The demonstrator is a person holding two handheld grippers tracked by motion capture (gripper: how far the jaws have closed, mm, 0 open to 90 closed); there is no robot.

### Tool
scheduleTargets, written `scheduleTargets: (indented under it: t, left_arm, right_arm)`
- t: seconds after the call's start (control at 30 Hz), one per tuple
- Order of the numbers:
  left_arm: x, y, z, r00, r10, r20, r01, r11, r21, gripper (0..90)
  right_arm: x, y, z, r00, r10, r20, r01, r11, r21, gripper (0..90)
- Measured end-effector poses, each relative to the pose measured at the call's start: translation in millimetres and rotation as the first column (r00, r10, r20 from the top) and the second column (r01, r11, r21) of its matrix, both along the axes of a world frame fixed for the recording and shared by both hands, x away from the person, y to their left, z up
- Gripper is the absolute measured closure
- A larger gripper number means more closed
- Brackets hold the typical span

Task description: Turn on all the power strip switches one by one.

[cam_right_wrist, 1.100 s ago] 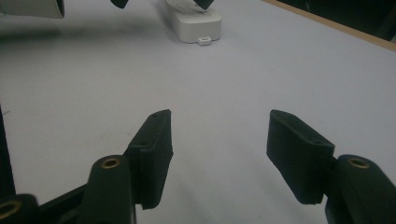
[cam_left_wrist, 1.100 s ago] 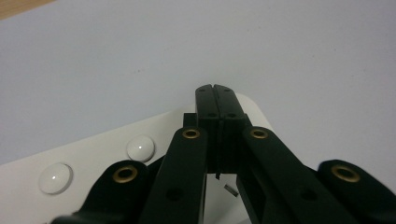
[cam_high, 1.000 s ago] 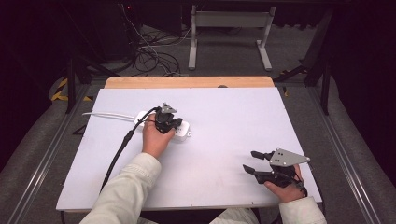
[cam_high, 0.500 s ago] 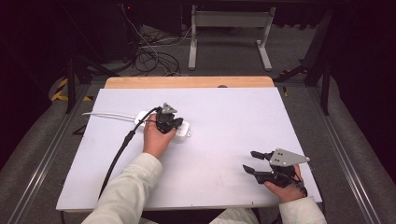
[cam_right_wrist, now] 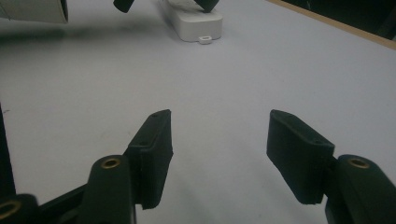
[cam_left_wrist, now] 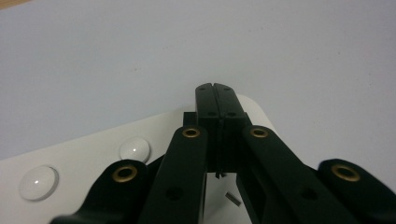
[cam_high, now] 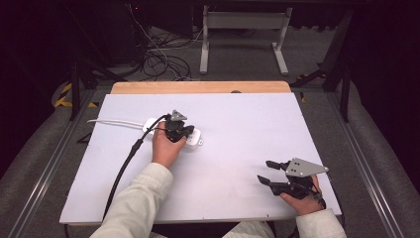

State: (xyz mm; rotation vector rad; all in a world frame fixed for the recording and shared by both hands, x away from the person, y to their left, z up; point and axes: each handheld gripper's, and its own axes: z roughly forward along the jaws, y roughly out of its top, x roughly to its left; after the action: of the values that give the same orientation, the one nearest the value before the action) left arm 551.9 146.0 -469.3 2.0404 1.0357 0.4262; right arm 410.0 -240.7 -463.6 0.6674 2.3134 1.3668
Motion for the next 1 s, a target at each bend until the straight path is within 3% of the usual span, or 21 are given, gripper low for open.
scheduleTargets:
  t: [0.53,0.67,0.83,1.0]
  left_arm:
    - [1.3,-2.3,1.2,0.9999,0.000,-0.015,0.001,0.9996,0.027,90.0]
    - [-0.8,-0.8,6.2,1.0000,0.001,0.006,-0.001,0.9995,0.033,90.0]
    - [-15.0,0.9,25.0,0.9972,-0.044,0.060,0.045,0.9989,-0.016,89.7]
    - [-24.6,6.0,37.1,0.9945,-0.059,0.087,0.060,0.9982,-0.007,89.6]
  right_arm:
    - [0.0,0.6,-0.3,1.0000,0.003,-0.002,-0.003,1.000,-0.002,41.0]
    - [0.3,-0.3,-0.4,1.0000,-0.001,-0.002,0.001,1.000,0.002,41.0]
    - [0.9,-0.5,-0.6,1.0000,-0.003,-0.001,0.003,1.000,0.003,41.0]
    - [-0.1,0.1,0.1,1.0000,-0.004,0.002,0.004,1.000,0.003,41.0]
